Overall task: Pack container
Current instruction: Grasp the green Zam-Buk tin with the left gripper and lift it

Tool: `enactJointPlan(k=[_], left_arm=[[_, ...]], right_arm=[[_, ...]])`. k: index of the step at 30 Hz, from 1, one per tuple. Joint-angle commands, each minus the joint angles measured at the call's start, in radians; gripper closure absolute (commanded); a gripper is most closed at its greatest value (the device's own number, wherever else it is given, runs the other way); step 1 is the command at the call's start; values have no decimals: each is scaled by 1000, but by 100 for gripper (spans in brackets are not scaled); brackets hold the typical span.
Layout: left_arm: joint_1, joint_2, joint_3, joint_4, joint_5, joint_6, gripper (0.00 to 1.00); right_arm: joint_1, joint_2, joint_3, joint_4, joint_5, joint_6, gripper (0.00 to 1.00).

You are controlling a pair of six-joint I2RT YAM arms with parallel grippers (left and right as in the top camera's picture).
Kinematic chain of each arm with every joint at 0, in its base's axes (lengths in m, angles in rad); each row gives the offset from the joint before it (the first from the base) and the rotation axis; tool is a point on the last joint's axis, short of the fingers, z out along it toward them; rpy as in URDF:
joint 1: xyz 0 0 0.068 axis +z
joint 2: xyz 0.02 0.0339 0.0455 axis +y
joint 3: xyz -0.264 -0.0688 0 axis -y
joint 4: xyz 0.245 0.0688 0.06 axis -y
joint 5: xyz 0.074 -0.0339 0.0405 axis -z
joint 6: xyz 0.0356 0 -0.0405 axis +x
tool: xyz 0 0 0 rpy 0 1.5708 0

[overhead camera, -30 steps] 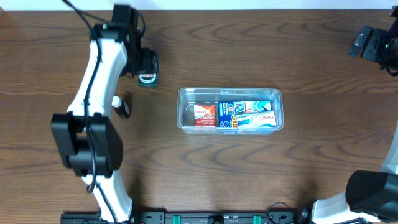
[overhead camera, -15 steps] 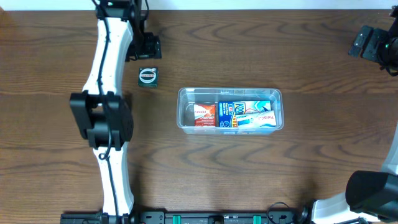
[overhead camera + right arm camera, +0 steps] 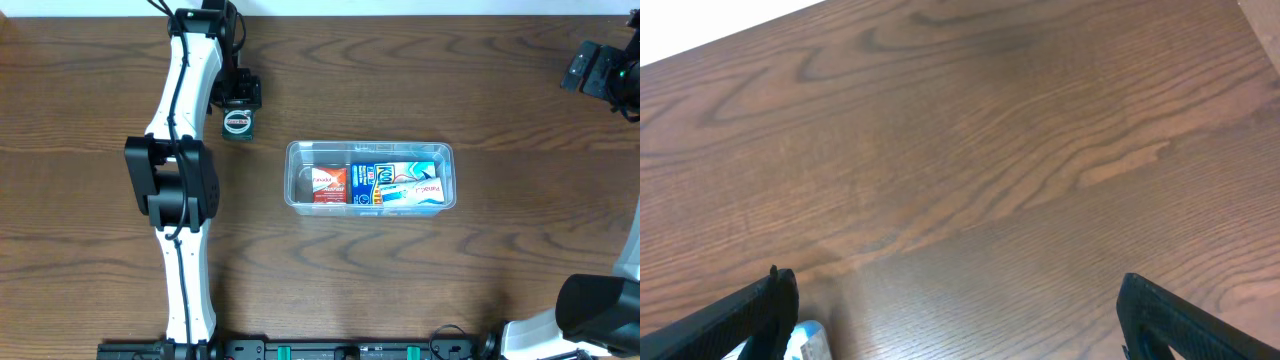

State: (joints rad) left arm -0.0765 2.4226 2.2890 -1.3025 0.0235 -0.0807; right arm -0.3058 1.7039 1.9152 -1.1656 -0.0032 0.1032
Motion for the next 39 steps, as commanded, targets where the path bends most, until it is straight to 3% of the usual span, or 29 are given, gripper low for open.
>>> enactJointPlan(k=[1, 20, 23, 30, 35, 39], left_arm=[[2, 49, 8, -6, 23, 1, 10], [1, 137, 6, 9, 32, -33, 11], [0, 140, 6, 15, 32, -32, 22], [1, 140, 6, 24, 32, -32, 22], [0, 140, 6, 20, 32, -32, 34], [0, 140, 6, 12, 32, -32, 36]], right_arm=[[-2, -9, 9, -2, 6, 12, 1], [-2, -9, 9, -2, 6, 13, 1], [-2, -9, 9, -2, 6, 12, 1], [-2, -9, 9, -2, 6, 12, 1], [-2, -9, 9, -2, 6, 12, 1], [-2, -9, 9, -2, 6, 12, 1]])
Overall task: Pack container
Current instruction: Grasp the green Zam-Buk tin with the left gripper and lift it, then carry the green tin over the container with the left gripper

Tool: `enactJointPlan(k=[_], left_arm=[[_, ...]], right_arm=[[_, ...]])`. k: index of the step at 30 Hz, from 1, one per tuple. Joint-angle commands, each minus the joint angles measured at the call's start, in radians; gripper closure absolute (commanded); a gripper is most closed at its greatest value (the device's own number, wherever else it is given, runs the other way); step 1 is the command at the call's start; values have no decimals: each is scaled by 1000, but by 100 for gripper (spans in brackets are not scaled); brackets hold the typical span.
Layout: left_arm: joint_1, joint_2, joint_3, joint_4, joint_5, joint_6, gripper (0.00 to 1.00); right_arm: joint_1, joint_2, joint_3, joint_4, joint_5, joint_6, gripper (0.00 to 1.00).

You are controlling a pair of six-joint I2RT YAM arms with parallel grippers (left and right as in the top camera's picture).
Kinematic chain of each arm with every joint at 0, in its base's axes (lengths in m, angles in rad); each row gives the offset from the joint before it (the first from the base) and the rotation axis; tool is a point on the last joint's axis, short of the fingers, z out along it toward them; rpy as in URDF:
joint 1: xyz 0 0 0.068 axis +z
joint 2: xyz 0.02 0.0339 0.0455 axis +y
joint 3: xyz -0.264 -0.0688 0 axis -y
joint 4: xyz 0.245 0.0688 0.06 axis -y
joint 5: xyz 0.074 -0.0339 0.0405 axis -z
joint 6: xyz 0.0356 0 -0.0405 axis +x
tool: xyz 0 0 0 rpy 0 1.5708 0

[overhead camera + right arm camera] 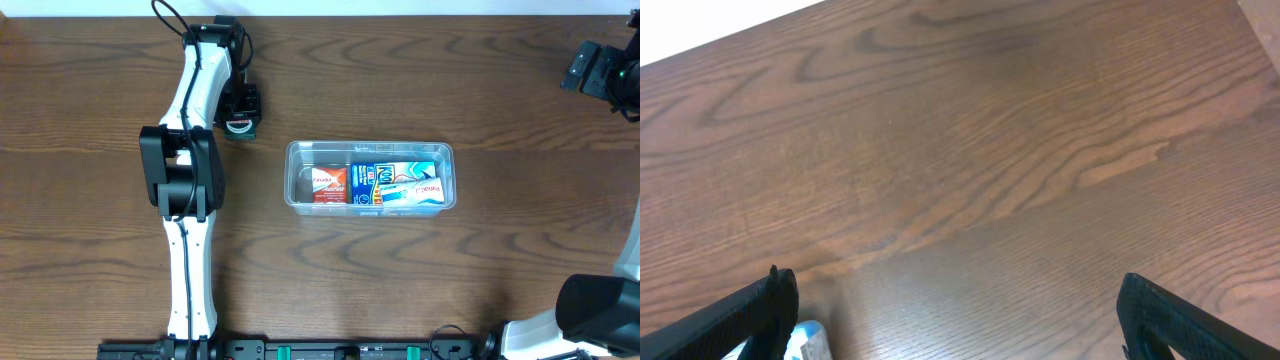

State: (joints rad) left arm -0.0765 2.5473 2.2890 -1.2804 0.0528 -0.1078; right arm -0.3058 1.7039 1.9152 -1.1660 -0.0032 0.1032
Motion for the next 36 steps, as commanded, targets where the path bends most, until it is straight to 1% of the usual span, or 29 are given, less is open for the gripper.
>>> enactJointPlan(k=[1, 12, 17, 22, 30, 34, 36], left_arm=[[0, 15, 6, -13, 3, -5, 37], [0, -18, 8, -66, 3, -5, 37], [0, -103, 10, -97, 3, -5, 37], [-12, -237, 10, -164, 15, -5, 37], [-106, -451, 10, -310, 18, -15, 37], [-190, -526, 10, -365, 18, -51, 37], [-232, -545, 10, -381, 18, -94, 37]], right_arm=[[-2, -9, 9, -2, 6, 12, 1], [-2, -9, 9, -2, 6, 12, 1], [-2, -9, 9, -2, 6, 13, 1], [-2, -9, 9, -2, 6, 12, 1], [-2, -9, 9, -2, 6, 12, 1], [-2, -9, 9, -2, 6, 12, 1], [-2, -9, 9, -2, 6, 13, 1]])
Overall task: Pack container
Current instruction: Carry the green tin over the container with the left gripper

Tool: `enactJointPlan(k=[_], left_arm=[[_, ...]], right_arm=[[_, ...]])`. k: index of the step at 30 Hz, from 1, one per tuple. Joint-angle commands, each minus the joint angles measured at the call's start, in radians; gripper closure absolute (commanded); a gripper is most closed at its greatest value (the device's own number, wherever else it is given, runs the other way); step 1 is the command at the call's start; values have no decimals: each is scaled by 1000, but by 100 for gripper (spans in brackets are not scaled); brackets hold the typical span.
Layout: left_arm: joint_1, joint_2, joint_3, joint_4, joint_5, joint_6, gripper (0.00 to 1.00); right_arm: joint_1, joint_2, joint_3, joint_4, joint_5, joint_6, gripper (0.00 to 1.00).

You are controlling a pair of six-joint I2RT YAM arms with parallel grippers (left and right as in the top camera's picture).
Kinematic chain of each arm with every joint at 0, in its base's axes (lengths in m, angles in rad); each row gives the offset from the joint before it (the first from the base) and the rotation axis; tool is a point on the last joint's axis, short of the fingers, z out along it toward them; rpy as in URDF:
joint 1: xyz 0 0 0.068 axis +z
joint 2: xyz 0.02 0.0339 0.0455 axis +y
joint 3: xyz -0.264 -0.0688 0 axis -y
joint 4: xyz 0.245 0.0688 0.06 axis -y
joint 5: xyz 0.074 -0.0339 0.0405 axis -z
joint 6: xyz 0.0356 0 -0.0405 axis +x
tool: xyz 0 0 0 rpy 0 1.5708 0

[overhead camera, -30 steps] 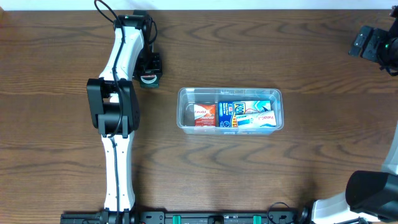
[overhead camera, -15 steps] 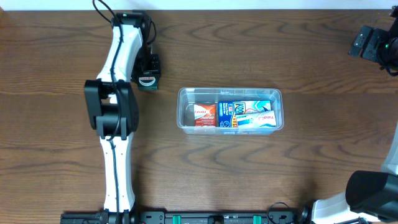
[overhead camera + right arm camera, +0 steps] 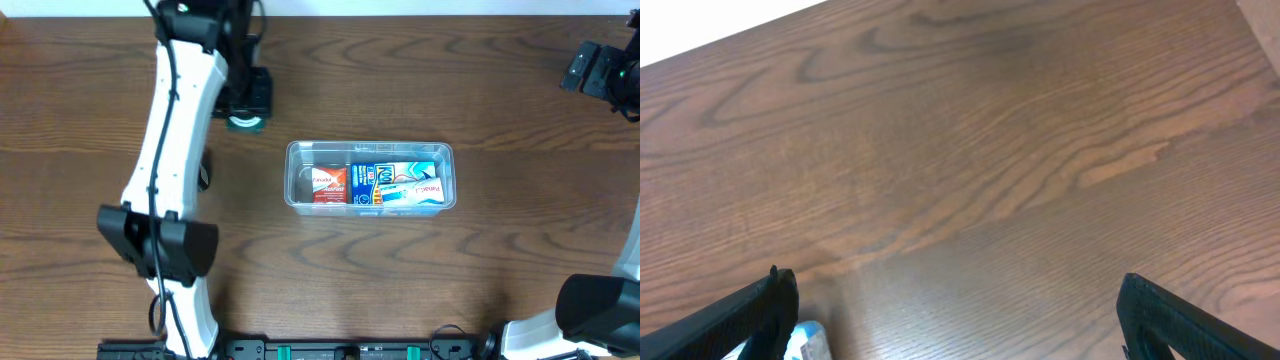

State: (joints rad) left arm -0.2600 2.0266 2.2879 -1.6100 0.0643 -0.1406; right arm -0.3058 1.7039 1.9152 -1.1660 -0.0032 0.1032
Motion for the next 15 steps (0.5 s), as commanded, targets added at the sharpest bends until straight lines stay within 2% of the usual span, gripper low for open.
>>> enactJointPlan(k=[1, 15], left_arm=[[-67, -29, 11, -56, 6, -89, 37], [-298, -21, -52, -44, -20, -391, 38]], right_arm=[[-2, -9, 9, -2, 6, 12, 1], [-2, -9, 9, -2, 6, 12, 1]])
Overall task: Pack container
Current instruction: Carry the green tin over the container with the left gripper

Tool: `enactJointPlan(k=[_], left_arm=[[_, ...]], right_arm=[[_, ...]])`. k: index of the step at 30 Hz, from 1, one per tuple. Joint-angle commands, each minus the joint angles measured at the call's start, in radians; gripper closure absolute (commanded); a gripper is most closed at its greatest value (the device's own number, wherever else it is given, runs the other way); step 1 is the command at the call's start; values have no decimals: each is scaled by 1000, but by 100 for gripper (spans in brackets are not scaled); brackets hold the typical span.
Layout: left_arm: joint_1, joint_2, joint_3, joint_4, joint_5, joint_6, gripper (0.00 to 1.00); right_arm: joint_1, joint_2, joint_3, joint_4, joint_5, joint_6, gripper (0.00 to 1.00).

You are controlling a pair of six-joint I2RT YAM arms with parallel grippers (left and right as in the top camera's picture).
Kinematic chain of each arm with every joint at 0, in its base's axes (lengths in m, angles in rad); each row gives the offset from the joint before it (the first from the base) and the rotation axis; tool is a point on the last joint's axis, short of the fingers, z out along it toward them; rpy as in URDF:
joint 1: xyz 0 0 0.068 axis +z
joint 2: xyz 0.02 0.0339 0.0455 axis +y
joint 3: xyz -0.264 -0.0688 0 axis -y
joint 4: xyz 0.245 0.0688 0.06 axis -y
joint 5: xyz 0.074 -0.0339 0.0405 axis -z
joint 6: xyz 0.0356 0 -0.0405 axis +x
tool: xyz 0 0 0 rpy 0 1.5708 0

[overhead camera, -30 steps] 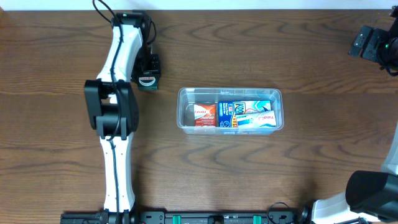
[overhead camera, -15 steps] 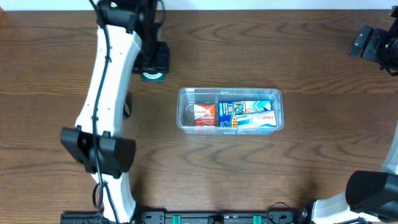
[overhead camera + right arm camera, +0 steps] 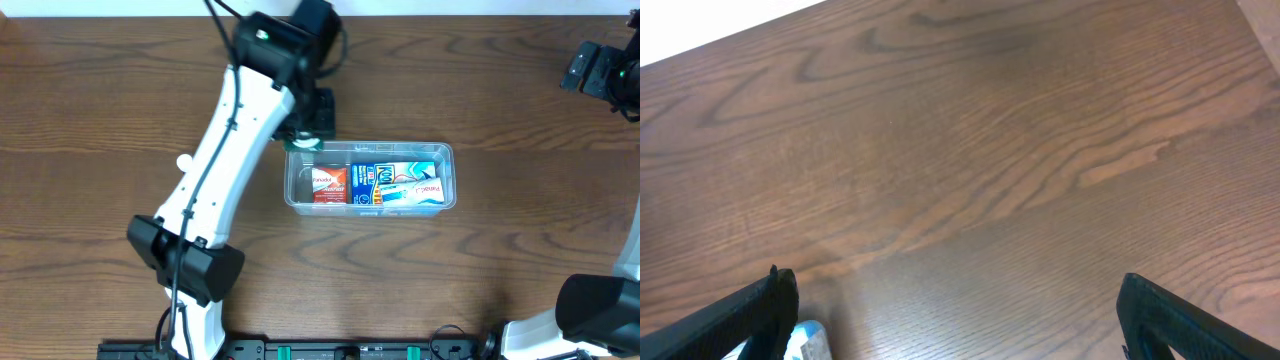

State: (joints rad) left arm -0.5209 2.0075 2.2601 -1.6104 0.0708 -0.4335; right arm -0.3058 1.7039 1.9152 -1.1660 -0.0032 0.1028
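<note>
A clear plastic container lies at the table's middle. Inside it are a red box, a blue box and a white and blue tube. My left gripper hangs over the container's far left corner, shut on a small round teal-rimmed item that its body mostly hides. At the far right of the table my right gripper stands open, away from the container. In the right wrist view the right gripper has only bare wood between its wide-apart fingers.
A small white round object lies on the table left of the left arm. The left arm's long white link crosses the table's left half diagonally. A blue and white tube end shows at the right wrist view's bottom left.
My left gripper has moved right with the teal item, from the far left-centre of the table to the container's far left corner. The right arm has not moved.
My left gripper was down over the small round item at the far left of the table, and it stayed there at the second moment. Then it held the item a little further right, and now holds it over the container's corner. The right gripper stayed open throughout.
</note>
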Motion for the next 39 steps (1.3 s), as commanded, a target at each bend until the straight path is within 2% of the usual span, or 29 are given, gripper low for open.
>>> enactJointPlan(k=[1, 8, 16, 23, 34, 39], left_arm=[[-52, -2, -35, -39, -36, -118, 39], [-140, -2, -180, 60, -64, -219, 38], [-154, -2, -359, 207, -63, -280, 38], [-154, -2, -489, 359, -64, -282, 38], [-150, -1, -613, 507, -64, -282, 38], [-140, -1, -633, 552, -64, -219, 38]], right_arm=[[-2, -9, 9, -2, 6, 13, 1], [-2, -9, 9, -2, 6, 13, 1], [-2, -9, 9, -2, 6, 13, 1], [-2, -9, 9, -2, 6, 13, 1], [-2, -9, 9, -2, 6, 13, 1], [-2, -9, 9, -2, 6, 13, 1]])
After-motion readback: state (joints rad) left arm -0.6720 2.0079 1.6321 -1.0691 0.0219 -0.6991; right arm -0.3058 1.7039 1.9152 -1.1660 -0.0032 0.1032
